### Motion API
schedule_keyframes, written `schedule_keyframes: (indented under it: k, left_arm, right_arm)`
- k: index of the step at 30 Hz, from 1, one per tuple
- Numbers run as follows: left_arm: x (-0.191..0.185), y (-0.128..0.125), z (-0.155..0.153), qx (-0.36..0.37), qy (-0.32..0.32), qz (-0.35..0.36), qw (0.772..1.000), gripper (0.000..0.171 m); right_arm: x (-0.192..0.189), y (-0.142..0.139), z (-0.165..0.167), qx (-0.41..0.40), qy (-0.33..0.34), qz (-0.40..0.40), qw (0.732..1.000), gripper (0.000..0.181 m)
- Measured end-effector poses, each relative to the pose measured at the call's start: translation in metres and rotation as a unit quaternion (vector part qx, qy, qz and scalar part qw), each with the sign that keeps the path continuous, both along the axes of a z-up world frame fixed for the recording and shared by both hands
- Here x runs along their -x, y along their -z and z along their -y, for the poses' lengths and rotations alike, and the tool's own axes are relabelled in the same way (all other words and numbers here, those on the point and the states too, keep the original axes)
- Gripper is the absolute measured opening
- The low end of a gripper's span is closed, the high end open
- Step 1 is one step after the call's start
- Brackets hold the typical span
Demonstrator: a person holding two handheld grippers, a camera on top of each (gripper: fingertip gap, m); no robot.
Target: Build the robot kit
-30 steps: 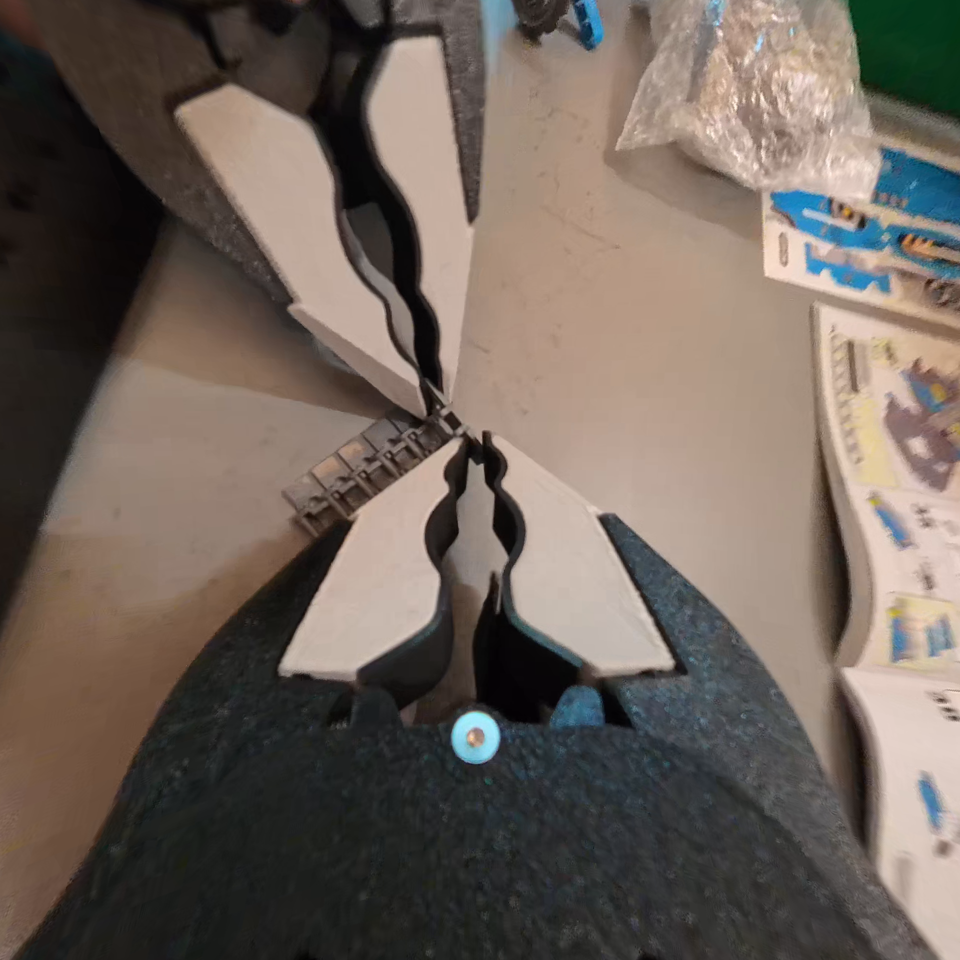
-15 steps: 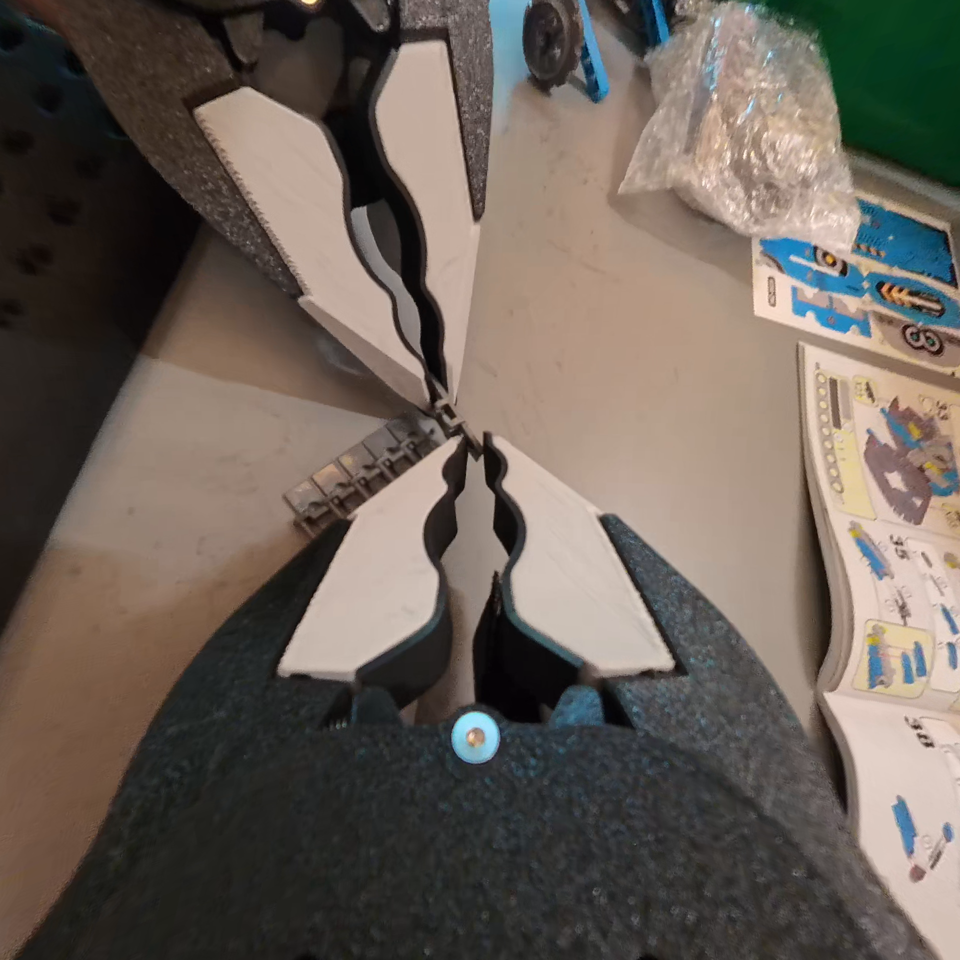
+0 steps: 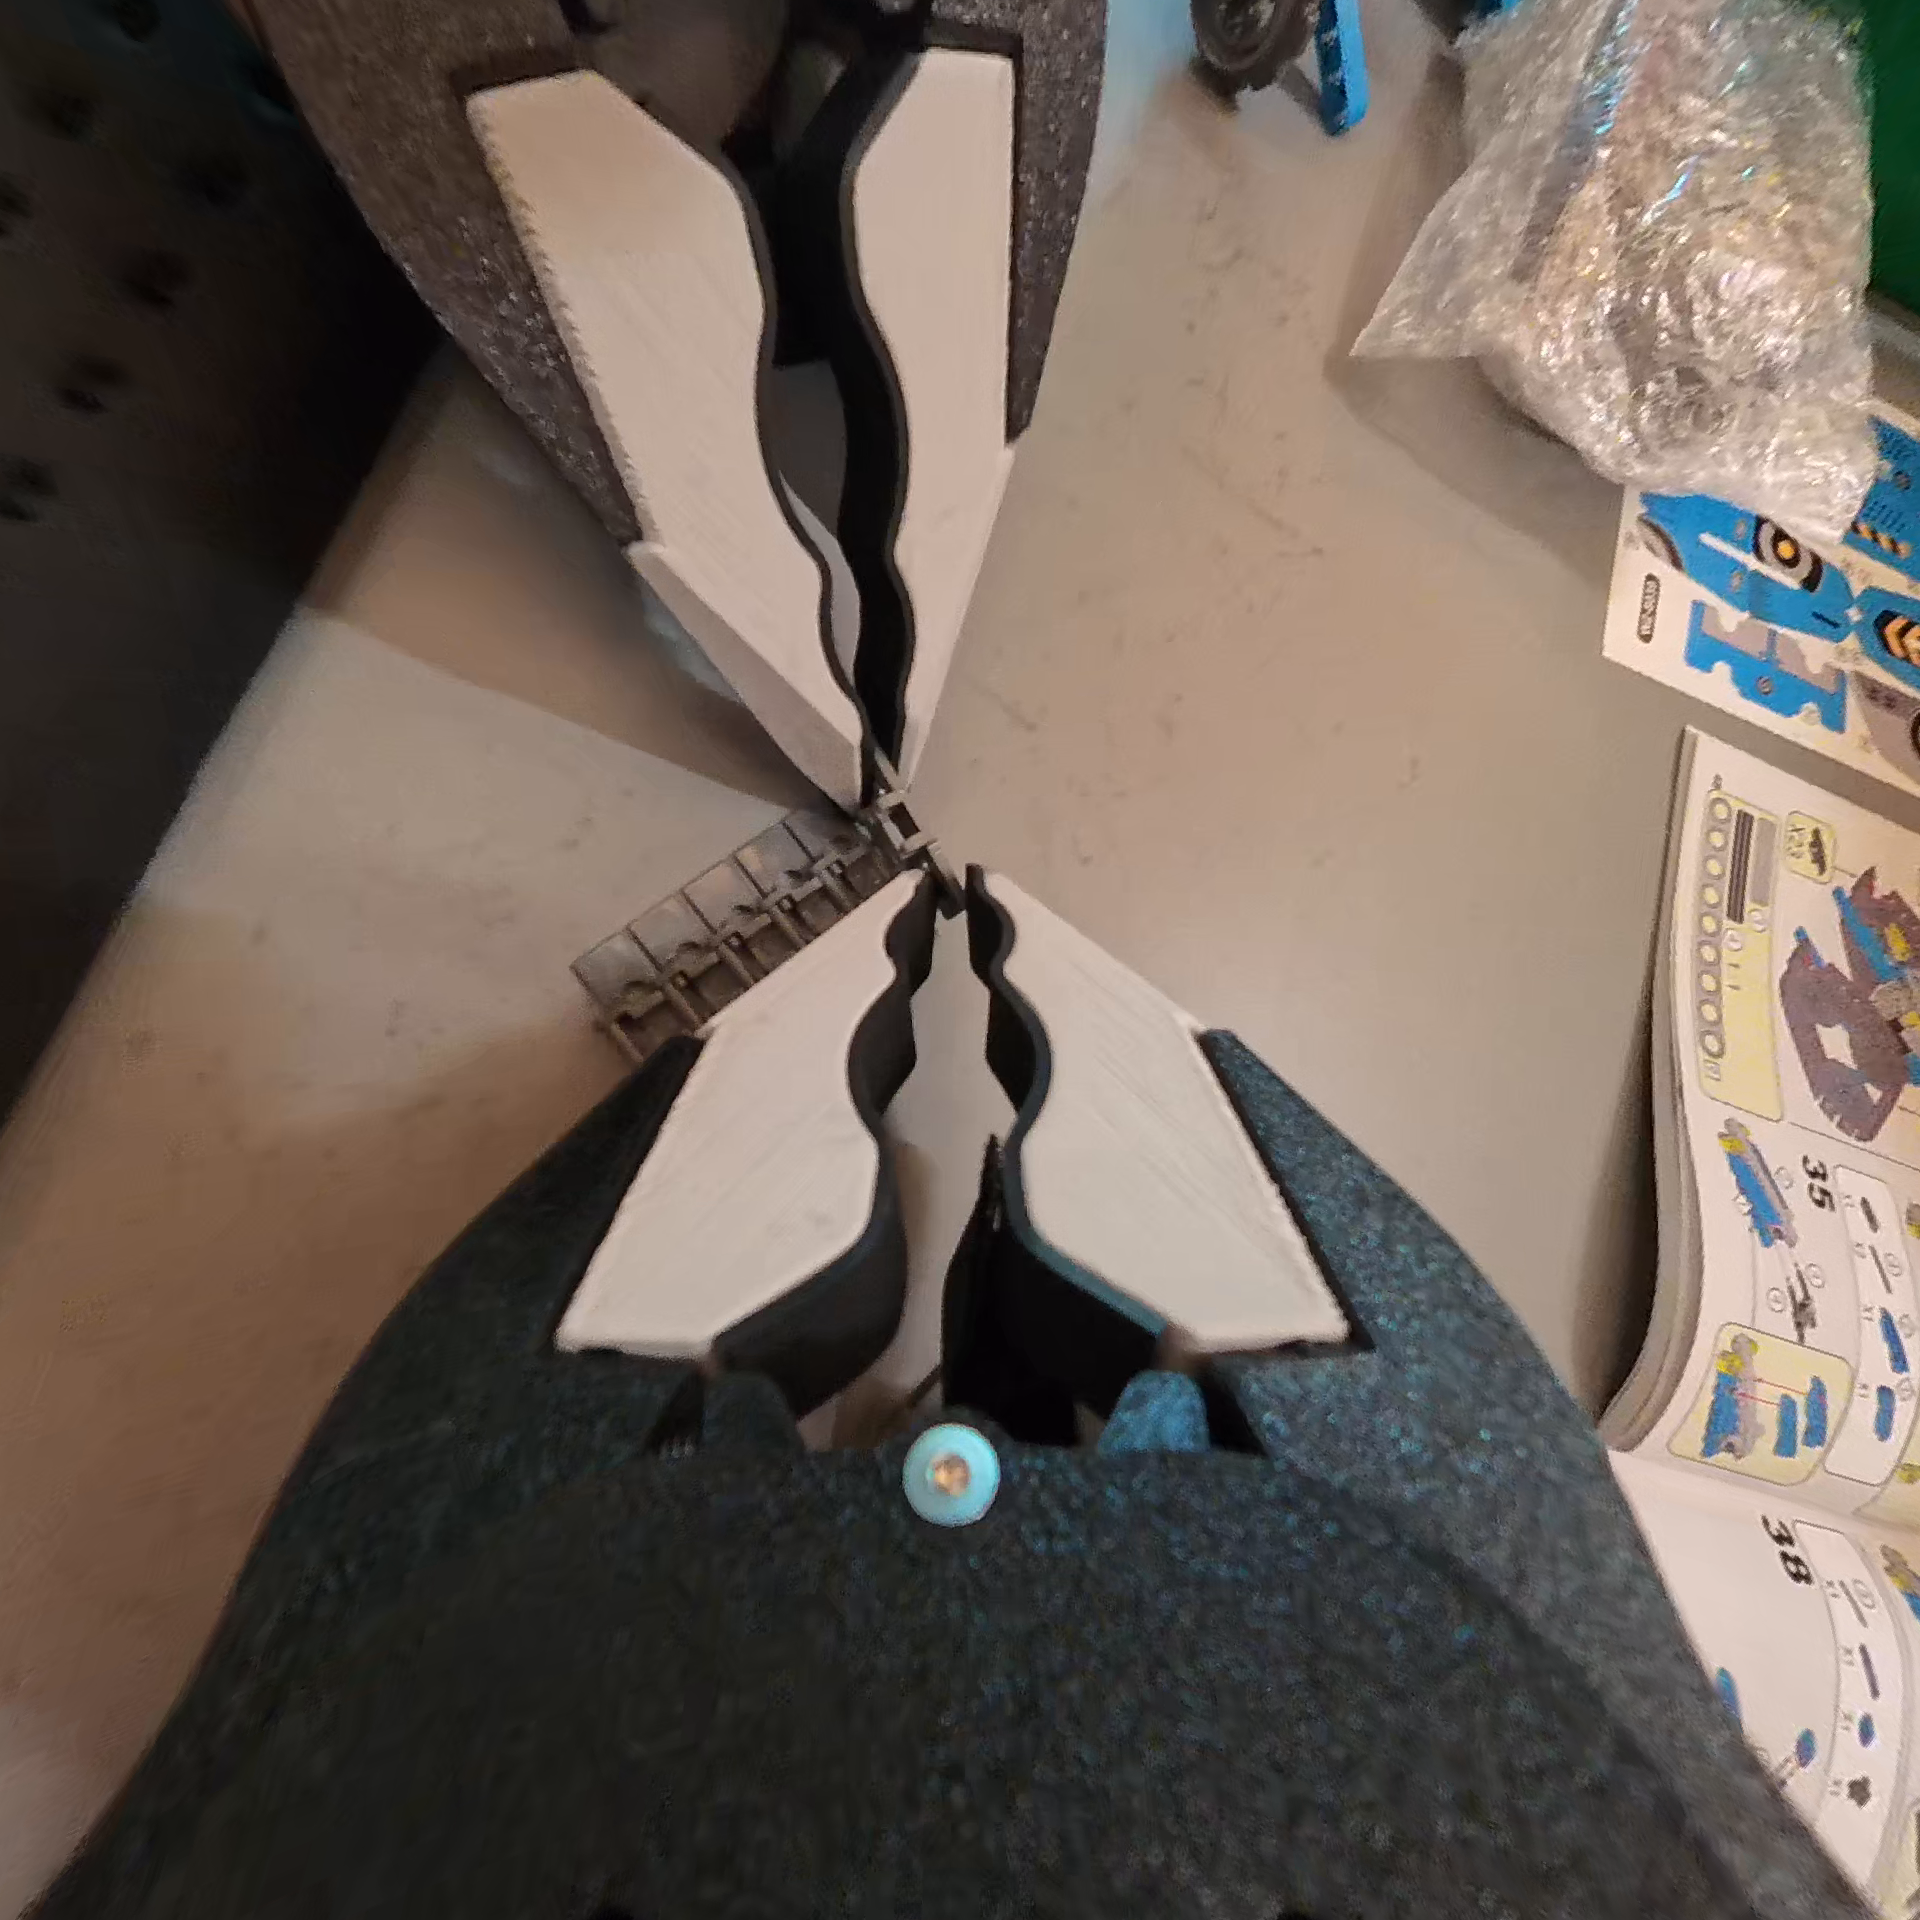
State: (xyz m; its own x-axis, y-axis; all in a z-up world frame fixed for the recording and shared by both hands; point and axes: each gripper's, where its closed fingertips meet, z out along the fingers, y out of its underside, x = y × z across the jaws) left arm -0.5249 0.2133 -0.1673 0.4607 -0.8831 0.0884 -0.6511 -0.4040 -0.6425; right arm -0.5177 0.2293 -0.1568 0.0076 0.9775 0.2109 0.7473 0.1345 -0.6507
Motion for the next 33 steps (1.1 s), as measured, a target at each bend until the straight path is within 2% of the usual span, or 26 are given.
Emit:
schedule_keyframes:
  k: [6, 10, 13, 17, 23, 26, 28, 30, 32, 33]
  left_arm:
    - [0.000, 0.003, -0.002, -0.002, -0.026, -0.019, 0.999, 0.003]
    - [0.000, -0.005, -0.003, -0.025, -0.015, -0.039, 0.999, 0.002]
    - [-0.008, -0.014, 0.002, -0.019, -0.006, -0.007, 1.000, 0.003]
    - [-0.017, -0.016, 0.037, 0.044, 0.089, 0.032, 0.995, 0.003]
    - [-0.011, -0.026, 0.041, 0.098, 0.088, 0.089, 0.987, 0.002]
    - [0.005, -0.025, 0.034, 0.091, 0.064, 0.089, 0.990, 0.003]
    - [0.017, -0.019, 0.032, 0.102, 0.048, 0.085, 0.990, 0.002]
    - [0.021, -0.013, 0.041, 0.150, 0.056, 0.082, 0.984, 0.003]
    - [0.019, -0.010, 0.046, 0.185, 0.060, 0.084, 0.977, 0.003]
    - [0.018, -0.008, 0.050, 0.202, 0.064, 0.084, 0.974, 0.003]
  right_arm:
    - [-0.001, 0.009, -0.002, -0.015, -0.016, 0.027, 0.999, 0.005]
    - [-0.001, 0.000, -0.001, 0.006, -0.011, 0.012, 1.000, 0.005]
    - [-0.009, -0.010, 0.003, 0.043, -0.008, 0.004, 0.999, 0.005]
    - [-0.020, -0.010, 0.040, 0.164, -0.005, 0.022, 0.986, 0.004]
    - [-0.016, -0.019, 0.043, 0.148, 0.071, -0.043, 0.986, 0.006]
    - [-0.029, -0.015, 0.046, 0.095, 0.098, -0.025, 0.990, 0.029]
    - [-0.027, -0.012, 0.065, 0.085, 0.073, -0.034, 0.993, 0.034]
    - [-0.016, -0.006, 0.079, 0.069, 0.046, -0.042, 0.996, 0.044]
    - [-0.012, 0.003, 0.077, 0.030, 0.037, -0.010, 0.999, 0.058]
    - [-0.008, 0.005, 0.077, 0.018, 0.028, -0.007, 0.999, 0.058]
